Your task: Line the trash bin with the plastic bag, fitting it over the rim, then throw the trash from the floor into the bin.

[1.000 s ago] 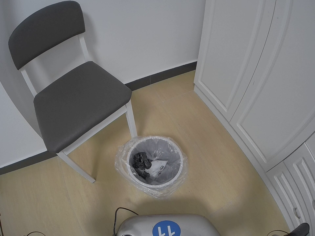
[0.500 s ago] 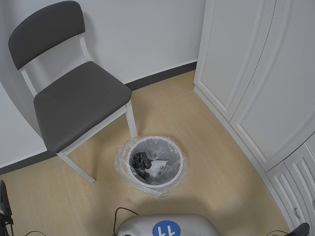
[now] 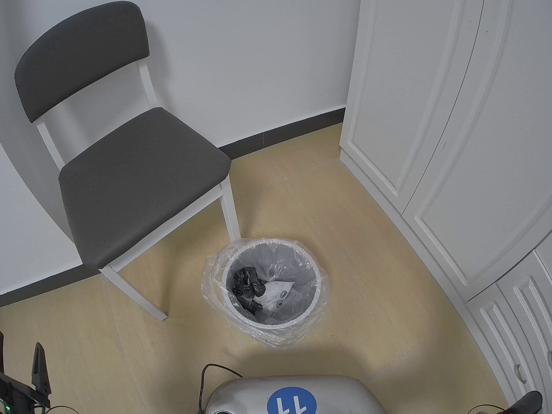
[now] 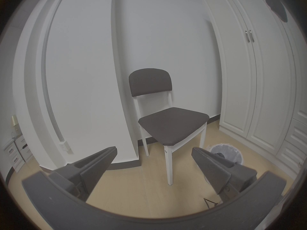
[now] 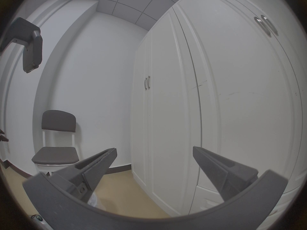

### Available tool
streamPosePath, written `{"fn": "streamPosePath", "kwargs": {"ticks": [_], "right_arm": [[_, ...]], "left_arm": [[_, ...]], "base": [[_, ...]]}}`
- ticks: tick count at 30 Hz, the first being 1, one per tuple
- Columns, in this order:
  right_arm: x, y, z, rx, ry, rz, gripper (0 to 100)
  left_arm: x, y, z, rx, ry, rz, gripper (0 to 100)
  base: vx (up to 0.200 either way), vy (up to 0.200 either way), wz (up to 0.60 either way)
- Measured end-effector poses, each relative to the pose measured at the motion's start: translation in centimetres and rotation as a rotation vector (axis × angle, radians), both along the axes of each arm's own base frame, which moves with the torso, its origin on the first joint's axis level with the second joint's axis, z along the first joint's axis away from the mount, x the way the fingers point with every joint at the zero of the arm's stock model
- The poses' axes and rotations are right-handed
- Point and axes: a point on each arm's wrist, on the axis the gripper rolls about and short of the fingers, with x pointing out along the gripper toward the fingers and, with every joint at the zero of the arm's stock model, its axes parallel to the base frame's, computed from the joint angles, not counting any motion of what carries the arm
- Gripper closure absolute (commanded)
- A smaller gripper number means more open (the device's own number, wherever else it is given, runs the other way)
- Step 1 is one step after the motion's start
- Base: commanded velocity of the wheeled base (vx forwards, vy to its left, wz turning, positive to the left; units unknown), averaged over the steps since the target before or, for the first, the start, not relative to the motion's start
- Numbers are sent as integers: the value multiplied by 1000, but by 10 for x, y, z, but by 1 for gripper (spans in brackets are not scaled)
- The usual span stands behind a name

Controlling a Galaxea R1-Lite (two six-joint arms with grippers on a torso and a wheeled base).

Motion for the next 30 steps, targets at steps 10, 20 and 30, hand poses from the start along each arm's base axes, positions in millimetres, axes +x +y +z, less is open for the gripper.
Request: {"fn": "streamPosePath", "kwargs": {"ticks": [10, 20, 30], "right_arm": [[5, 1, -8, -19, 87, 35, 0], [10, 1, -19, -15, 211, 37, 0], [14, 1, -39, -11, 414, 33, 0]], "left_arm": [[0, -3, -1, -11, 3, -119, 0], [1, -5, -8, -56, 72, -229, 0], [1, -5, -7, -54, 66, -233, 0]], "base": [[0, 0, 0], [0, 0, 0], [0, 0, 0]]}}
